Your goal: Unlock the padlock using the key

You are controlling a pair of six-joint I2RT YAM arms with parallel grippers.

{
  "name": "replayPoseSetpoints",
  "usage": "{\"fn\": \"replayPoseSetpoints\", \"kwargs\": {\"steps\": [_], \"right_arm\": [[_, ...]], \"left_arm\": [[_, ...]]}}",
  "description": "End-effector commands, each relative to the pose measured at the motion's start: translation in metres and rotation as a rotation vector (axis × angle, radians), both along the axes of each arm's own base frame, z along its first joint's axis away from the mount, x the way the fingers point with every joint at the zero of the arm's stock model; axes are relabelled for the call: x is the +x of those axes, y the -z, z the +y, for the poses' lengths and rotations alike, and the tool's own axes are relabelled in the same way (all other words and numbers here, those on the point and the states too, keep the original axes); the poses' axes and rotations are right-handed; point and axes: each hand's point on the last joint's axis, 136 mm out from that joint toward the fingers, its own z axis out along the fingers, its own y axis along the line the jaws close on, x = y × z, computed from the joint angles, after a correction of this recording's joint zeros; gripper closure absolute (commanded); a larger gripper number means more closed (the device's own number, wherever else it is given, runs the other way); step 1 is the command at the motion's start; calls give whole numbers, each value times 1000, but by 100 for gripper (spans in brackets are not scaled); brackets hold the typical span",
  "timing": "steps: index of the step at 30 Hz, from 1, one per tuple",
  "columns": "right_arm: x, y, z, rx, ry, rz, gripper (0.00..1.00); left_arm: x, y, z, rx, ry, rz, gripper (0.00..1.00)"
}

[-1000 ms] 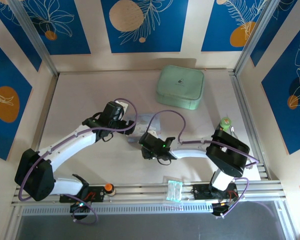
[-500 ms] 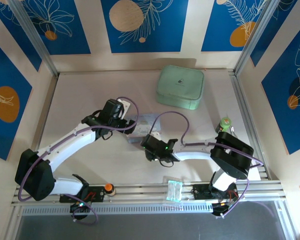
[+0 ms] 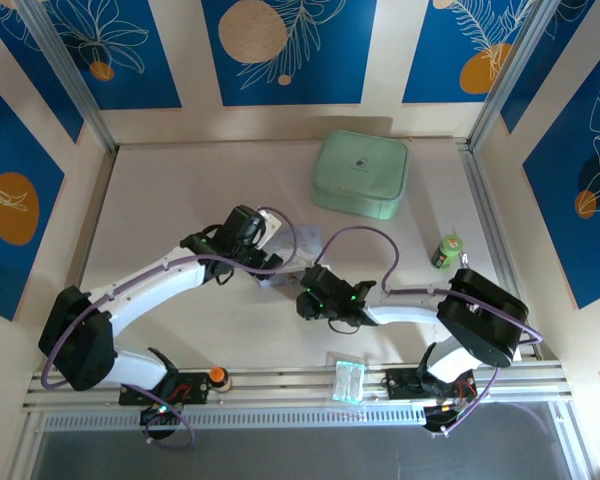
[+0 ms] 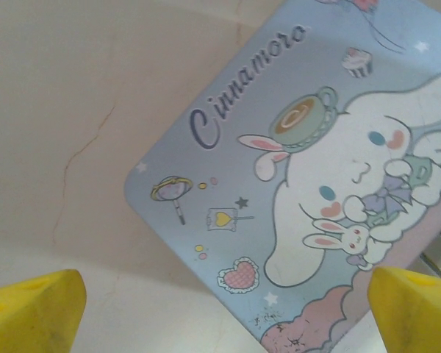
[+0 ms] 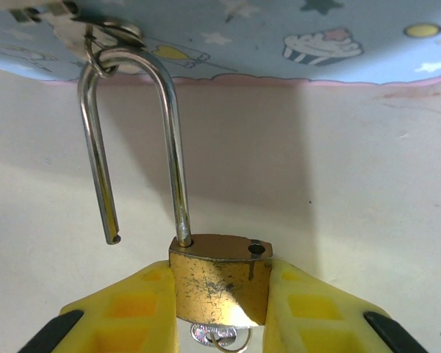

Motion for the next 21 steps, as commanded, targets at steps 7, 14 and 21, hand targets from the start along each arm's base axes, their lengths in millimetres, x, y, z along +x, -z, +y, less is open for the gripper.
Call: {"fn": "replayPoseSetpoints", "kwargs": {"steps": [7,14,21], "right_arm": [[1,13,-17,72,112,67,91],[3,17,-19,139,166,81,95],[9,18,-19,212,228,83,96]], "left_arm": [[-21,43,-23,230,202,46,7],[-25,67,-19,372,199,100,19],[-40,82,-26,379,219,143,32]]}}
